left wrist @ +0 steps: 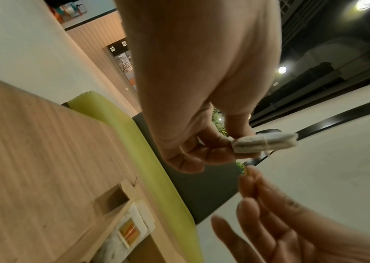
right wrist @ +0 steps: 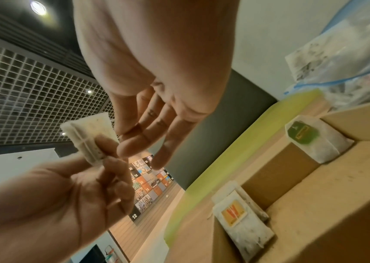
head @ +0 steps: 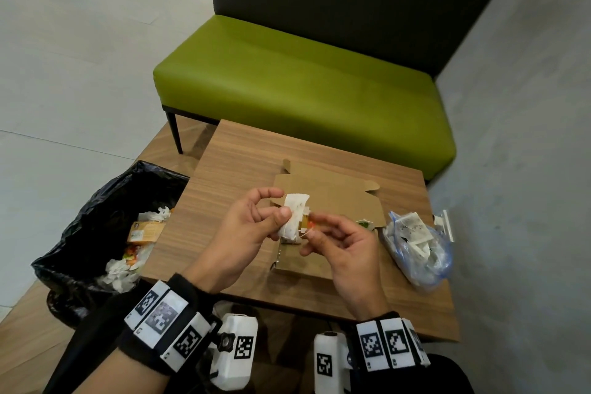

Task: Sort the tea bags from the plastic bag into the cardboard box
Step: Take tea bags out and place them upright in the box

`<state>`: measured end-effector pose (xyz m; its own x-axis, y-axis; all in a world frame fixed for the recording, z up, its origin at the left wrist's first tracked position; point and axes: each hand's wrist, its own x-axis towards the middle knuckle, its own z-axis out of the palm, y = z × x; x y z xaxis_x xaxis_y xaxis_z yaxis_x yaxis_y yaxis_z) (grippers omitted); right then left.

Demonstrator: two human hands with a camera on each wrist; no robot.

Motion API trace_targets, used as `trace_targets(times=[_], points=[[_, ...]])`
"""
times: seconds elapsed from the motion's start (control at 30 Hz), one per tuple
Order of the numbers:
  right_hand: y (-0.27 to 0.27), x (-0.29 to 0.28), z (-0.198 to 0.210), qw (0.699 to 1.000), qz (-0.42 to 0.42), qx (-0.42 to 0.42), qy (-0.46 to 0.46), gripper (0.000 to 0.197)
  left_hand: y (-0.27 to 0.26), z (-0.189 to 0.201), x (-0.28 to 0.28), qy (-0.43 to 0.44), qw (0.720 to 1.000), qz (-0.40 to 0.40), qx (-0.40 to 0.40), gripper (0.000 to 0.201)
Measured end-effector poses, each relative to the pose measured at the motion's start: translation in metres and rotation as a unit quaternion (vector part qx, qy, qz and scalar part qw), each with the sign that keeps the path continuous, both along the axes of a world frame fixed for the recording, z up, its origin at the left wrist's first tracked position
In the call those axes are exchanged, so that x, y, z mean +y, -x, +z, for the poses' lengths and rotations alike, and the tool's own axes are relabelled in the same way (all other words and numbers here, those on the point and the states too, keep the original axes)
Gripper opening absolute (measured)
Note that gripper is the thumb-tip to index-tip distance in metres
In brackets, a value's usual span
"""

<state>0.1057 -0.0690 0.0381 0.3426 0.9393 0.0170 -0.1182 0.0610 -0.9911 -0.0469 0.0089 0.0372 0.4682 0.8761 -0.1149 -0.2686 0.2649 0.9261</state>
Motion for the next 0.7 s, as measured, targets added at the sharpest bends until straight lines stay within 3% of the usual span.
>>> trace_targets(times=[0.07, 0.13, 0.37, 0.53, 0.63, 0.7], points=[[0.002, -0.001, 0.007, 0.999, 0.028, 0.022, -0.004, 0.040, -0.001, -0.005, 0.001, 0.014, 1.000, -0.004, -0.015, 0.044], [0.004, 0.000, 0.012, 0.998, 0.036, 0.042, -0.005, 0.043, -0.002, -0.008, 0.000, 0.023, 0.999, -0.011, -0.035, 0.040], [0.004, 0.005, 0.015, 0.999, 0.023, -0.044, -0.004, 0.013, -0.005, -0.011, -0.002, 0.064, 0.994, -0.023, -0.082, 0.019], [0.003, 0.008, 0.017, 0.997, 0.047, -0.047, 0.037, 0.024, -0.006, -0.015, -0.003, 0.107, 0.988, -0.030, -0.108, 0.029], [0.006, 0.008, 0.020, 0.995, 0.058, -0.046, 0.069, 0.019, -0.008, -0.015, -0.007, 0.100, 0.988, -0.042, -0.106, 0.054], [0.007, 0.009, 0.021, 0.994, 0.053, -0.041, 0.090, 0.023, -0.011, -0.015, -0.009, 0.097, 0.991, -0.031, -0.091, 0.053]])
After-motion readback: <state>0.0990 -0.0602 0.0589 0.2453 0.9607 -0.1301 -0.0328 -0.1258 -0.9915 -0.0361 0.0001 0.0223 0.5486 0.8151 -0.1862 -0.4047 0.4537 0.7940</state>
